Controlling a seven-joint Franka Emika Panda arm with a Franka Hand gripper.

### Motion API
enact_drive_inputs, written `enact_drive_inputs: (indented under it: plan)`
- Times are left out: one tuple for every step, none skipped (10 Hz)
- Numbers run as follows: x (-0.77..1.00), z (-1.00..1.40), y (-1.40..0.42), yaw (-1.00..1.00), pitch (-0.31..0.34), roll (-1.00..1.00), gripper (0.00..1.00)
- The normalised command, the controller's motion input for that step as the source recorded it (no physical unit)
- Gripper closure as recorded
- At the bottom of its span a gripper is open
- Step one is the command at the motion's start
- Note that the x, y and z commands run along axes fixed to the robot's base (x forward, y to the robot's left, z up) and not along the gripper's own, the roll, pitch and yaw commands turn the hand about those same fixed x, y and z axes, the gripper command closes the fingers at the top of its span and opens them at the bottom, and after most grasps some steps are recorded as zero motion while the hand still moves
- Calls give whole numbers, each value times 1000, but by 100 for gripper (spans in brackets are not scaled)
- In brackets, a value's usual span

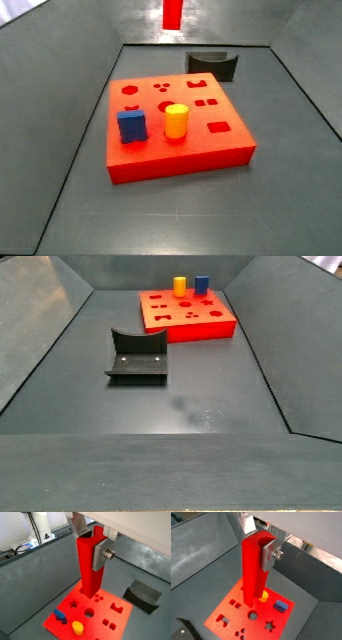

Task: Pick up the arch object. Move up. Place the arch object on the fixture. Regrasp the arch object. Move to above the board. Insert the arch object.
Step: Insert the arch object.

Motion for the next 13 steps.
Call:
enact_drive_inputs:
  plan:
    - [-283,-17,80,-583,-29,11,100]
    - [66,-103,37,-963,-26,0,100]
    - [63,-120,40,-960,-19,0,100]
    - [203,-146,117,-894,-27,0,100]
    - [246,-200,149,-863,-6,0,100]
    - [231,-229,149,-863,0,0,100]
    - [220,-263,157,-860,0,0,100]
    - [177,-420,214,-800,20,0,100]
    - [123,-549,531,-466,90,0,100]
    - [89,-543,640,-351,84,0,100]
    - [120,-471,646,-343,57,0,100]
    - [143,-414,657,-323,34,0,100]
    - [183,-369,626,-354,14,0,100]
